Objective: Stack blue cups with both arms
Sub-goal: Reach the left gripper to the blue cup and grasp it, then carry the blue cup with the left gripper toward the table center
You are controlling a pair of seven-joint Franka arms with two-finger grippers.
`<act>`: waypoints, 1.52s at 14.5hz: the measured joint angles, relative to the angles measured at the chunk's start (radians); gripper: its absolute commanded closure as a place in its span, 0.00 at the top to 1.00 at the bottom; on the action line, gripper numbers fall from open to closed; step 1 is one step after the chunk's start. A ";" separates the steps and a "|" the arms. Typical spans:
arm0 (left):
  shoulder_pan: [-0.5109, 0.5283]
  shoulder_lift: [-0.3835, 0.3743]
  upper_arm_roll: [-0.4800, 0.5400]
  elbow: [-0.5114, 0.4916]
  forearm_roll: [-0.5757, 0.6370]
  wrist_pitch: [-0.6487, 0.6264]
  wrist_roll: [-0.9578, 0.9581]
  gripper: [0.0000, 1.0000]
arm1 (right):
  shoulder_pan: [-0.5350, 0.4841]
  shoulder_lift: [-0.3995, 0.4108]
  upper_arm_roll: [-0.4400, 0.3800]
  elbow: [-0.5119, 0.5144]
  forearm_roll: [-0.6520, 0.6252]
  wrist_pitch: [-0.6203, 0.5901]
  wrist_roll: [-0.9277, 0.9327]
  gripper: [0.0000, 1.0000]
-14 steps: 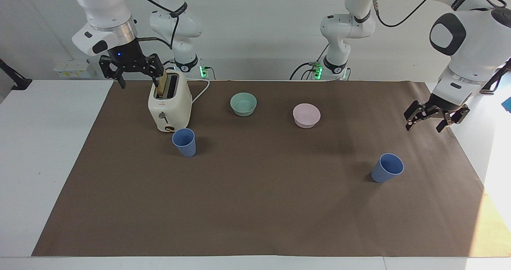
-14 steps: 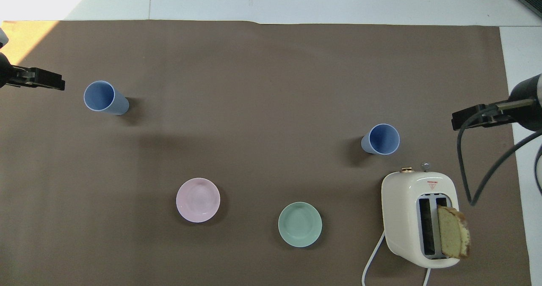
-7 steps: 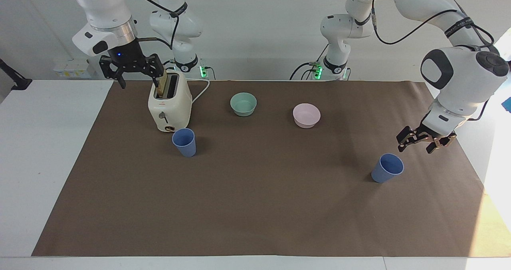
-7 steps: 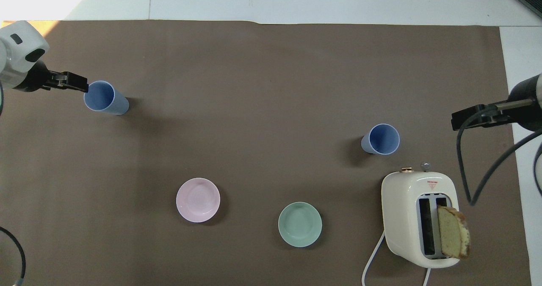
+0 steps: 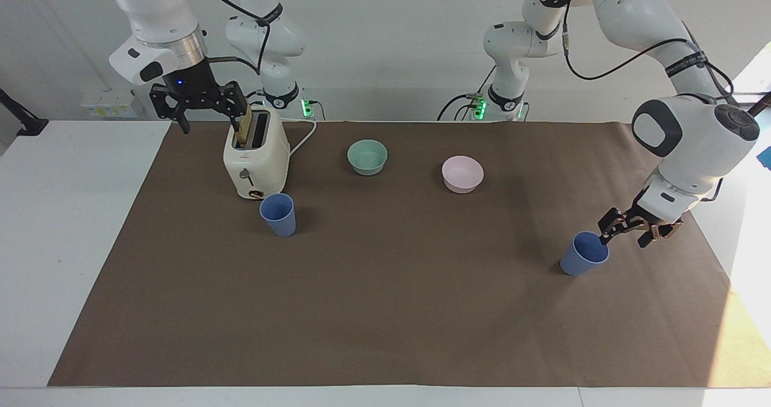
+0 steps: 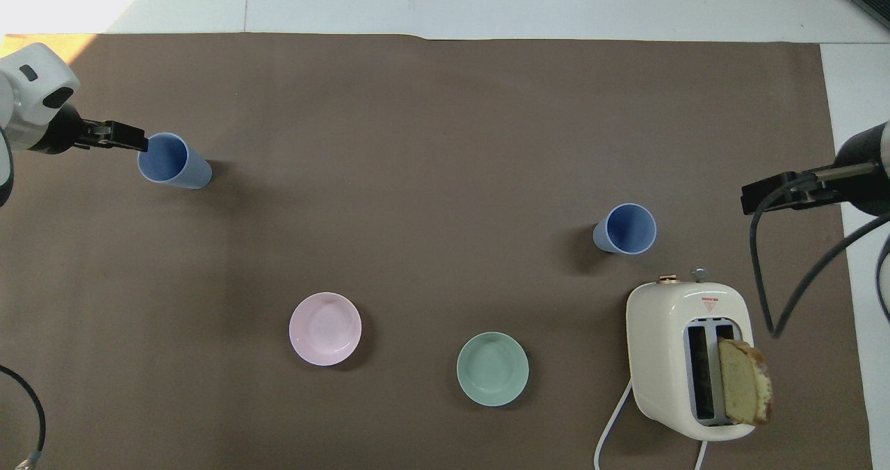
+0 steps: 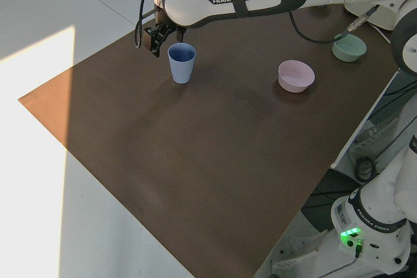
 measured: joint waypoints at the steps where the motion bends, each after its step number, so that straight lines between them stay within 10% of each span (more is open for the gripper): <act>1: -0.001 0.003 -0.002 -0.008 0.000 0.004 0.000 0.66 | 0.000 0.000 0.000 0.000 0.000 0.001 0.000 1.00; 6: -0.002 0.025 -0.008 -0.079 -0.002 0.086 0.002 0.54 | 0.000 0.000 0.000 0.000 0.000 0.007 0.000 1.00; 12: -0.008 0.023 -0.012 -0.102 -0.002 0.094 0.007 0.00 | 0.000 0.000 0.000 0.000 0.000 0.007 0.000 1.00; 22: -0.152 -0.023 -0.023 -0.079 -0.002 0.095 -0.092 0.00 | 0.000 0.000 0.000 -0.001 0.000 0.007 0.000 1.00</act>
